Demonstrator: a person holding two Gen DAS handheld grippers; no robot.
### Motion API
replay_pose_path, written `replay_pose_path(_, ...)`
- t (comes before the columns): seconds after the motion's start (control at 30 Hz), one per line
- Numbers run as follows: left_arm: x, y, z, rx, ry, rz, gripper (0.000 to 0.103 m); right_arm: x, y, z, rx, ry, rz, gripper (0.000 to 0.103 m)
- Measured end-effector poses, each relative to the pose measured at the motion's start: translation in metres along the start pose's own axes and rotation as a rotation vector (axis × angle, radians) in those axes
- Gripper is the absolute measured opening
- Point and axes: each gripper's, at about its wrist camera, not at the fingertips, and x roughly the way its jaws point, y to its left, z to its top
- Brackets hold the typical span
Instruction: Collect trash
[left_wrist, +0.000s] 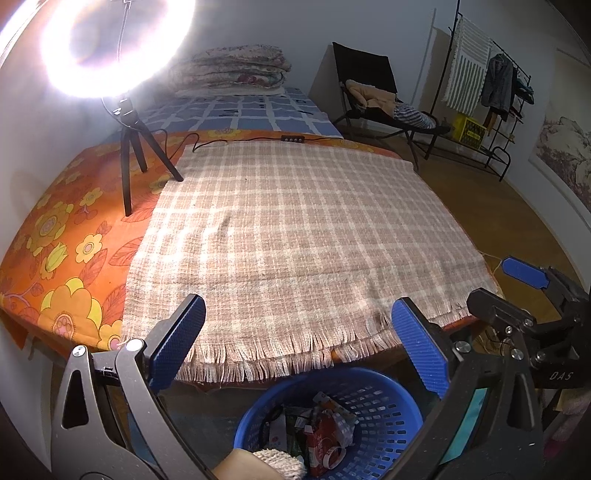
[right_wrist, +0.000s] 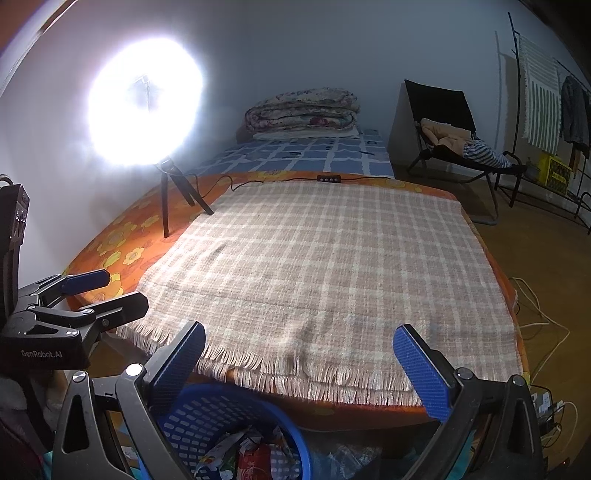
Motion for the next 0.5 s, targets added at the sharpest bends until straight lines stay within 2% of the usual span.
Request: replay_pose_path(0.5,0.0025,-0.0026,-0.0024,0.007,-0.001,0.031,0.102,0.0061,-0.0032,-0.0044,0.014,0.015,0.003,0.103)
